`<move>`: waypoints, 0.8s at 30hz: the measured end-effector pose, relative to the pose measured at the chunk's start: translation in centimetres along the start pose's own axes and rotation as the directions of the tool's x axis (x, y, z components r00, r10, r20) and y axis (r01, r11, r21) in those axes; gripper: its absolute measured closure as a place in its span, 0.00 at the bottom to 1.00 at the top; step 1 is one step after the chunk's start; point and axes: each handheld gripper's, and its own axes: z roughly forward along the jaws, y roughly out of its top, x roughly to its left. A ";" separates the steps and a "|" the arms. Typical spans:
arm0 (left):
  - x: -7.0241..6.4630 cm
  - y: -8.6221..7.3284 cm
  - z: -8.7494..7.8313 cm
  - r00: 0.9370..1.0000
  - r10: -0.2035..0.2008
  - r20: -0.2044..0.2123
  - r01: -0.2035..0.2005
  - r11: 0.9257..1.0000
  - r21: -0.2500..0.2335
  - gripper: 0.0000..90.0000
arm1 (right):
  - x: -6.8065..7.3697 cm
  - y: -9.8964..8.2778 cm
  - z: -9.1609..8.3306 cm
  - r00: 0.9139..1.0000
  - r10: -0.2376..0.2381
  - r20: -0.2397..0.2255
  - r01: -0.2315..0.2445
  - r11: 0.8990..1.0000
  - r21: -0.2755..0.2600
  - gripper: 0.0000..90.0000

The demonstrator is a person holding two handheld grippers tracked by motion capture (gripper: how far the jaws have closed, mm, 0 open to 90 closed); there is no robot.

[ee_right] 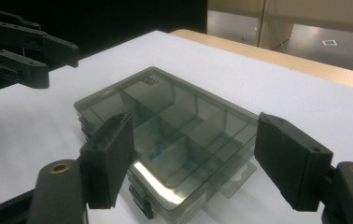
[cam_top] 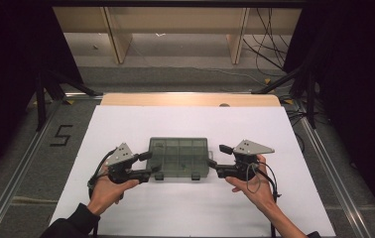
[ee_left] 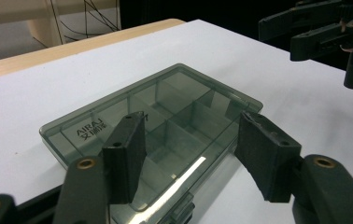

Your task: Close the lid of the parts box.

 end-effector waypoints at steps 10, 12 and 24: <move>-0.3 0.0 -0.3 1.000 -0.010 -0.001 0.010 1.000 -0.009 0.41 | 0.4 -0.4 -0.9 1.000 0.015 0.020 -0.014 0.999 -0.041 0.28; -0.3 0.0 -0.3 1.000 -0.001 0.001 0.001 1.000 -0.010 0.41 | 0.4 -0.6 -1.0 1.000 0.013 0.025 -0.012 0.999 -0.044 0.28; -0.4 -0.1 -0.6 1.000 -0.012 -0.001 0.012 1.000 -0.016 0.36 | 0.6 -1.3 -3.0 0.999 0.015 0.044 -0.013 0.999 -0.051 0.24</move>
